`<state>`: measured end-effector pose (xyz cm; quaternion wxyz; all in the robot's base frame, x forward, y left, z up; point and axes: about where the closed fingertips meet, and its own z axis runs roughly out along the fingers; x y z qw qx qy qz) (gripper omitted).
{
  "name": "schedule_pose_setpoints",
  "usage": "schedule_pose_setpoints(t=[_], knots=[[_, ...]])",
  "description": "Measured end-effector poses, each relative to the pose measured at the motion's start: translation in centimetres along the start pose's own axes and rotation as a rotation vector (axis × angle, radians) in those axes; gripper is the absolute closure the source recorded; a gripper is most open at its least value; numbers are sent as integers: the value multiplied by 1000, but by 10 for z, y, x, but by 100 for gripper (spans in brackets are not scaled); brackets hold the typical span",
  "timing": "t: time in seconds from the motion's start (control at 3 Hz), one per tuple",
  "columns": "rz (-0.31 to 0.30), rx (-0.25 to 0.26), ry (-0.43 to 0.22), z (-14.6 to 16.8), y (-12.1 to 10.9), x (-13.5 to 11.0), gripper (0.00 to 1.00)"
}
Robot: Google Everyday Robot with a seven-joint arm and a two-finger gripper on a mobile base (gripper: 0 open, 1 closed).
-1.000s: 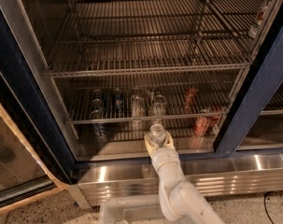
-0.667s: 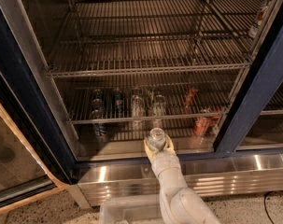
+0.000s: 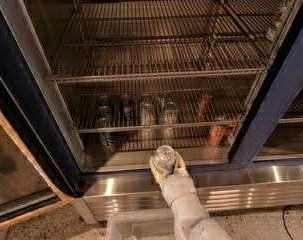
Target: Pick 7up can from bottom shelf of fridge
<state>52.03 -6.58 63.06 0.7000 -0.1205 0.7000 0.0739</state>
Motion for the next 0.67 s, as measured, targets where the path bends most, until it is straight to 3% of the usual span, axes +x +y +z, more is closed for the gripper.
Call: schedule_pose_setpoints(t=[0.67], knots=[[11, -36, -39, -20, 8, -18, 100]])
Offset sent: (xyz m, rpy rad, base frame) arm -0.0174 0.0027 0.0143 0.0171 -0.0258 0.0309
